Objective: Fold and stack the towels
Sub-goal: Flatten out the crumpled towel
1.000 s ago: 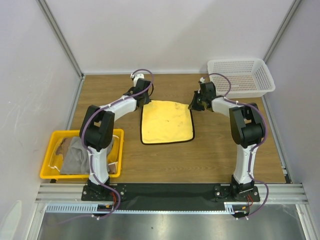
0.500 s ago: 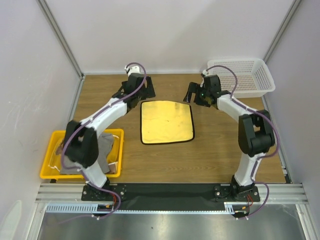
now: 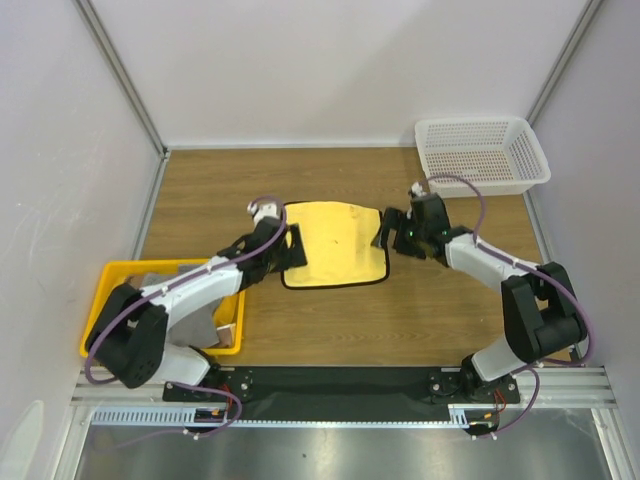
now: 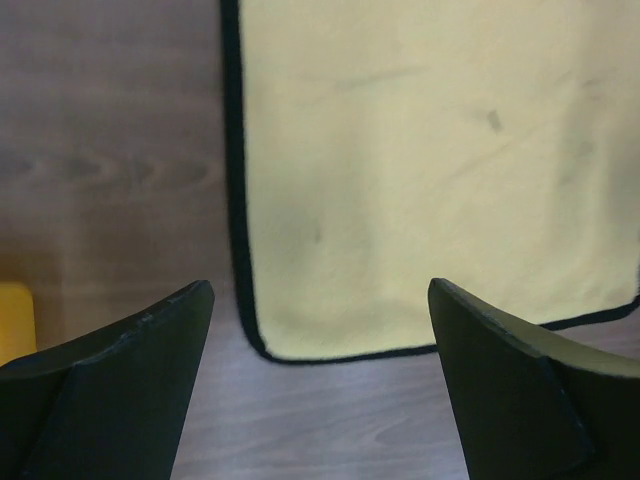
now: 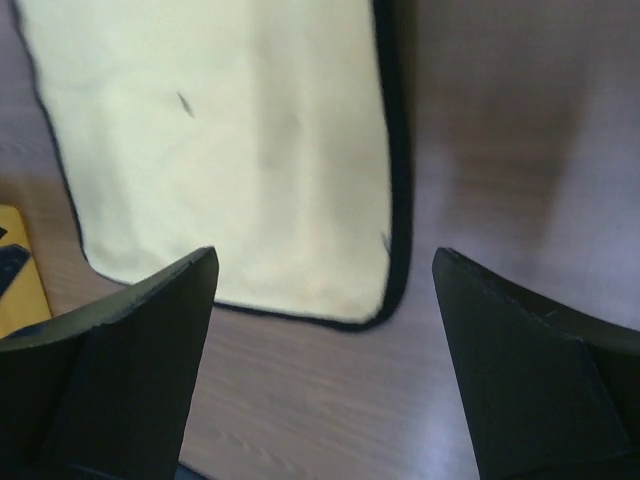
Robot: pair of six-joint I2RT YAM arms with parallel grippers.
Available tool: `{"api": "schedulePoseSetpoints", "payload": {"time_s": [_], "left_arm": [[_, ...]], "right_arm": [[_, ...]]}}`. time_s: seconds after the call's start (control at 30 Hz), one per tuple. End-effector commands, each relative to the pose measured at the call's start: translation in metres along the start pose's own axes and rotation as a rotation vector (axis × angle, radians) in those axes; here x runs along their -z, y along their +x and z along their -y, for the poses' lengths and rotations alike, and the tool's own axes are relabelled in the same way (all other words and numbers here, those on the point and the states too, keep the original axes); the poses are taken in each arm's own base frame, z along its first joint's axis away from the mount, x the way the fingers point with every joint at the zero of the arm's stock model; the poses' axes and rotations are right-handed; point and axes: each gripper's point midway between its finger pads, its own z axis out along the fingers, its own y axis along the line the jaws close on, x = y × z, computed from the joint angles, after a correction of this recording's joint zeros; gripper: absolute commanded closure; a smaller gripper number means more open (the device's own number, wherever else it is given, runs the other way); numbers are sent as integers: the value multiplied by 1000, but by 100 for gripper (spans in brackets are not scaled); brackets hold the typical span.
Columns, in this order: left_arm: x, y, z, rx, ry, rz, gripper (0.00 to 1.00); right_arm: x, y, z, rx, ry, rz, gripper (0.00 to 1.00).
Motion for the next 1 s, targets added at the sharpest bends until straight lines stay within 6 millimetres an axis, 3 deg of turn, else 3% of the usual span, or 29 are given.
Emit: {"api": "schedulePoseSetpoints", "payload": {"time_s": [0.0, 0.03, 0.13, 0.4, 0.6, 0.97], "left_arm": [[17, 6, 2, 141, 53, 32, 7], [15, 19, -6, 168, 36, 12, 8], [16, 33, -11, 214, 31, 8, 16], [4, 54, -20, 258, -12, -34, 29], [-3, 61, -24, 259, -42, -56, 36], [-9, 70, -27, 260, -52, -65, 46]], "right_arm": [[13, 23, 5, -107, 12, -2, 7], [14, 28, 6, -118, 16, -8, 8], [17, 42, 13, -144, 30, -4, 11], [9, 59, 25, -176, 62, -33, 22], [2, 61, 24, -187, 57, -46, 38], [-2, 78, 20, -195, 58, -96, 42]]}}
